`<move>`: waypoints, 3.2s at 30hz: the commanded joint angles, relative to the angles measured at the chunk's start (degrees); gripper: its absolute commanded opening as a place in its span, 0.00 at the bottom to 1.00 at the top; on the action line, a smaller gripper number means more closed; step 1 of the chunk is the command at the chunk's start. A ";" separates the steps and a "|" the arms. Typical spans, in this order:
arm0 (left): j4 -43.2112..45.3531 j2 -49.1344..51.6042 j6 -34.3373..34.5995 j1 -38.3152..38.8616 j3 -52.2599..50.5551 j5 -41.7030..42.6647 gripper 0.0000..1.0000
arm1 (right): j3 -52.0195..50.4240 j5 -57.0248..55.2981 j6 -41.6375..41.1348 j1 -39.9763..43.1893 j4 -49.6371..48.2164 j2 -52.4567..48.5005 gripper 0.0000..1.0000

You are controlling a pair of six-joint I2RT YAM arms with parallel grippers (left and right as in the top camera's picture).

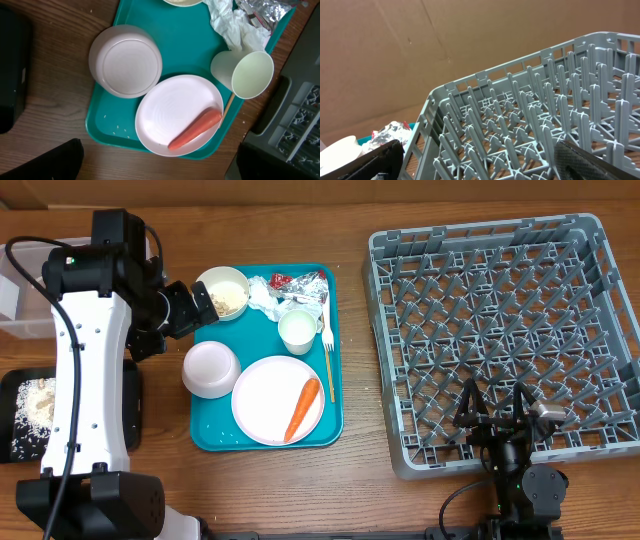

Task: Sort waste into correct bins and load items into the dishwasher rack
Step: 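Move the left gripper to the upper white bowl and grasp its rim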

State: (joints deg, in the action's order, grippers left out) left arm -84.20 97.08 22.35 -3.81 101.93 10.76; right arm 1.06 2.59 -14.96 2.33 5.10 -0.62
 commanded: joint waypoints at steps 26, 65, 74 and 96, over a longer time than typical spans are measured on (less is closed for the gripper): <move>24.09 19.45 17.07 5.97 0.39 -1.38 0.98 | -0.59 0.02 -0.09 0.33 -0.46 0.46 1.00; 26.80 26.60 37.46 4.92 0.39 -11.17 0.89 | -0.59 0.02 -0.09 0.33 -0.46 0.46 1.00; 28.61 28.92 37.64 4.68 0.39 -10.27 0.80 | -0.59 0.02 -0.09 0.31 -0.46 0.46 1.00; 28.76 28.94 37.62 4.48 0.39 -11.39 0.39 | -0.59 0.02 -0.09 0.33 -0.46 0.46 1.00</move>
State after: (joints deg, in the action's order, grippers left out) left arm -55.29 125.69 59.88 0.99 101.93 0.56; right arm 1.06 2.59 -14.96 2.33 5.13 -0.62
